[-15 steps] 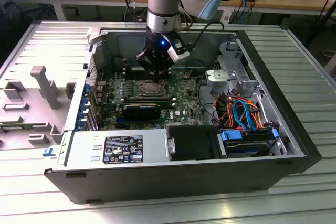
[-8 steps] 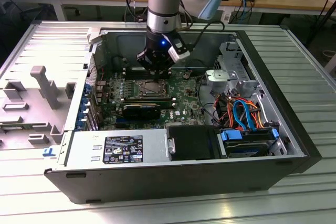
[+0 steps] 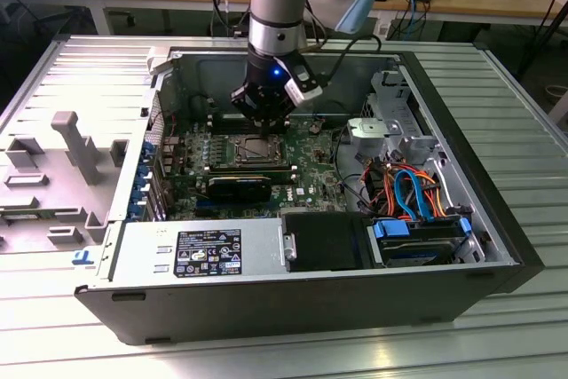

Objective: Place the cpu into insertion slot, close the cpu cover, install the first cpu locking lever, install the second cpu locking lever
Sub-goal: 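Install the first cpu locking lever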

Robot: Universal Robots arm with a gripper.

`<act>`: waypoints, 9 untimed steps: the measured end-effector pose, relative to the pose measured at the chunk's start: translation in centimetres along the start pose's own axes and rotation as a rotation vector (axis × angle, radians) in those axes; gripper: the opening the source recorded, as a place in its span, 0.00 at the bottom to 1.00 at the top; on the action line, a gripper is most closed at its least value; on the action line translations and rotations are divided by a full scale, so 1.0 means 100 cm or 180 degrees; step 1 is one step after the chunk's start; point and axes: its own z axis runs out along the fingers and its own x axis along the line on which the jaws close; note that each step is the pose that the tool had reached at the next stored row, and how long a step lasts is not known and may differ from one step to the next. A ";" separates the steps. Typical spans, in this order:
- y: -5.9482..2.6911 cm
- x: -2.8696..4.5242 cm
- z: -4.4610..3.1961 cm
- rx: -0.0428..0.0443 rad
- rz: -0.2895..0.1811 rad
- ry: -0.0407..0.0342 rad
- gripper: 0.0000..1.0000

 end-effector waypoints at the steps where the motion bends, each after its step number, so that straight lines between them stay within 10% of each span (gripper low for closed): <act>1: -0.0019 0.0003 0.0001 -0.0001 0.0012 0.0001 0.11; 9: -0.0127 0.0016 0.0018 -0.0007 0.0110 0.0004 0.11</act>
